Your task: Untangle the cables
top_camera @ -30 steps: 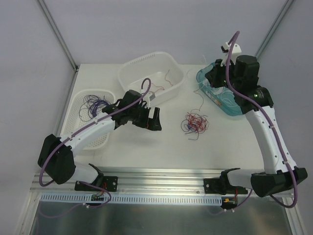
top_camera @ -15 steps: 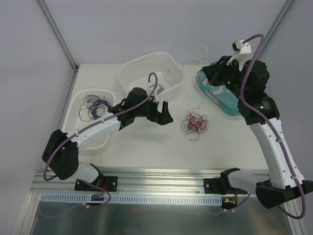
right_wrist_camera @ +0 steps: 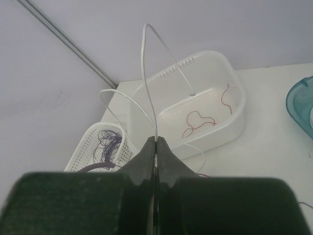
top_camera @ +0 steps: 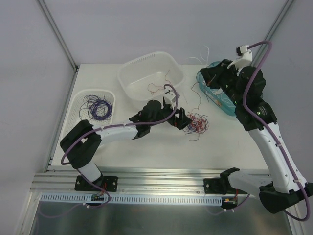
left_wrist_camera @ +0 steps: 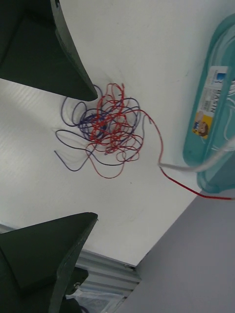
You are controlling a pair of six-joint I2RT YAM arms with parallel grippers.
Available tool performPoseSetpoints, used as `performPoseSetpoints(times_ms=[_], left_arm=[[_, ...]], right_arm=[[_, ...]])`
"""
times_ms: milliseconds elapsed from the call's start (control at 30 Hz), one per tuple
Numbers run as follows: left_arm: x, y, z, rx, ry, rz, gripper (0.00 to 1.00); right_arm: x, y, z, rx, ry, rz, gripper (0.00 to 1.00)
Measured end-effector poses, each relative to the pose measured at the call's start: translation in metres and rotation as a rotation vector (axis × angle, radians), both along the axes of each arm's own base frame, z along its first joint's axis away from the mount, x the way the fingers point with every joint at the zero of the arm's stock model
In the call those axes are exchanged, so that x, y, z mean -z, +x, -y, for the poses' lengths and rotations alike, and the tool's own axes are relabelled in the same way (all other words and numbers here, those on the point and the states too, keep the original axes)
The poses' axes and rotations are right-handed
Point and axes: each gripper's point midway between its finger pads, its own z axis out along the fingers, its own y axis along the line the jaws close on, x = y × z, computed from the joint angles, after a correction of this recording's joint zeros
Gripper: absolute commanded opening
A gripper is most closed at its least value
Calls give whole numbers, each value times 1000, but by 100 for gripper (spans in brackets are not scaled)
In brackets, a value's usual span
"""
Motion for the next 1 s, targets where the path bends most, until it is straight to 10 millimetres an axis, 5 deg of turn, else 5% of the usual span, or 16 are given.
performPoseSetpoints(times_ms=[133, 433, 600, 700, 767, 800, 833, 1000], left_arm=[[-14, 8, 14, -39, -63, 87, 99], [-12, 41, 32, -158, -106, 111, 93], [-29, 53, 45, -202, -170, 108, 79], [-39, 56, 48, -212, -206, 105, 55], [-44, 55, 50, -207, -231, 99, 30], [-46, 55, 50, -204, -239, 96, 9], [-46, 54, 51, -200, -245, 90, 2], [-35, 44, 53, -156, -229, 65, 0]], right_arm=[[8, -3, -9, 2, 40, -35, 1], [22, -6, -22, 0, 96, -81, 1], [32, -10, -26, 3, 124, -106, 1], [37, -12, -25, 7, 131, -118, 1], [39, -13, -24, 14, 130, -120, 1], [39, -13, -22, 20, 130, -119, 1], [38, -13, -21, 27, 129, -114, 1], [32, -15, -6, 79, 94, -76, 1]])
